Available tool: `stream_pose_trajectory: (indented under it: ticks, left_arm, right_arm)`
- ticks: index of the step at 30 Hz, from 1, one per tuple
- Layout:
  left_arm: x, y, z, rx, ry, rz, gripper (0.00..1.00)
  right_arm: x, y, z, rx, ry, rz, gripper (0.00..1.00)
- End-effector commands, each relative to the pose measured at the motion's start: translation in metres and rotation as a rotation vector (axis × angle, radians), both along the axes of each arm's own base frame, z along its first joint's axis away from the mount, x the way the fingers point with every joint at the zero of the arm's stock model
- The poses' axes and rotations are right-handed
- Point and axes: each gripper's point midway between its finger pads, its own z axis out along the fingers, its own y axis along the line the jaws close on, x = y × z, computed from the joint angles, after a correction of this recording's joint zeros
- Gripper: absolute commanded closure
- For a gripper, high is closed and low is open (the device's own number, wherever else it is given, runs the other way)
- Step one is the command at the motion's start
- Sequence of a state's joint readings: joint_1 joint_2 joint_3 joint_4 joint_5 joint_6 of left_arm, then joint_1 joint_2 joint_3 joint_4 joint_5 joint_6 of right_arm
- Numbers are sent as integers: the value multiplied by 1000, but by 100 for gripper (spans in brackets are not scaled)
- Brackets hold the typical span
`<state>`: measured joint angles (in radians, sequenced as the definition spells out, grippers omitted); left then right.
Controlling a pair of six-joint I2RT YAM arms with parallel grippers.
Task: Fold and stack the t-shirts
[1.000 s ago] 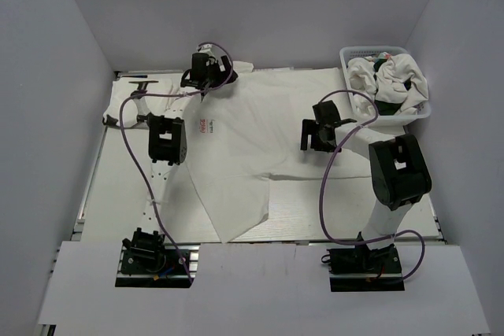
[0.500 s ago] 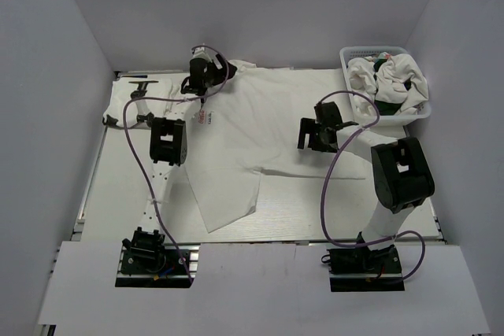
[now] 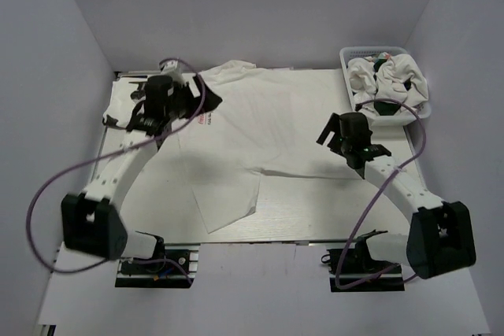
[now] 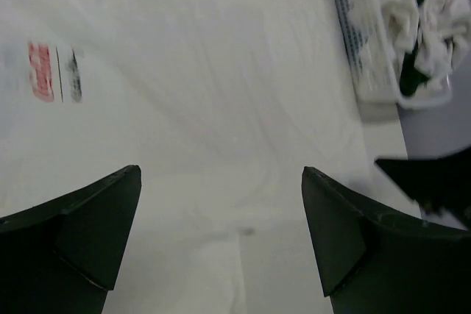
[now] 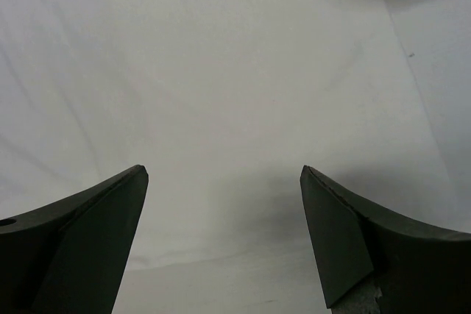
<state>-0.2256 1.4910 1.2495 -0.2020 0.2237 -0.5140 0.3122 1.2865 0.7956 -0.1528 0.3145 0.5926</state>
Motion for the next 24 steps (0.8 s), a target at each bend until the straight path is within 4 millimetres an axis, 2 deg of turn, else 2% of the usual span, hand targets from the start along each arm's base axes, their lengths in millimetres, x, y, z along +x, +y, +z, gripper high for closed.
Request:
stream_pose_trajectory:
  ticks: [1,2,3,4,5,6,7,8,9,10,11,12,16,19,24]
  left_arm:
    - [-89,11,-82,47,263,9,0]
    - [-114,18,-96,69,342,9,0]
    - [-139,18,-103,83,374,3,0]
    - [-156,18,-110,84,419,-9,0]
    - [-179,4,-113,42,465,-111,0]
    - [-201,2,-129,34,526,-150,0]
    - [-216,-2,-130,34,551,-185,0]
    - [-237,-1,-141,49,635,-203,0]
    - [-244,0,-141,65,649,-206,0]
    - [-257,-1,-150,78,693,-220,0]
    - [-262,5,-158,116,716,-201,0]
    - [-276,12,-173,159,781,-188,0]
    - [-291,11,-194,229,902,-157,0]
    - [-298,11,-211,297,968,-100,0]
    - [-308,-3,-226,372,1016,-95,0]
  right_arm:
    - [-15,-15,1,33,-27,-91,10]
    - [-19,-16,0,39,-23,-90,10]
    - [-36,-20,-10,42,17,-98,10]
    - [-38,-20,-9,48,20,-100,10]
    - [-47,-22,-14,50,31,-100,10]
    - [-54,-25,-14,51,35,-104,10]
    - [-61,-27,-19,43,46,-103,10]
    - [-67,-30,-20,46,50,-109,10]
    - [-73,-31,-20,45,53,-106,10]
    - [-79,-34,-22,50,50,-115,10]
    - [-84,-36,-24,46,56,-120,10]
    - [-87,-39,-27,41,58,-135,10]
    - [-96,-46,-30,59,26,-174,10]
    - [-96,-51,-25,50,1,-192,10]
    - [-99,-66,-28,-22,22,-249,10]
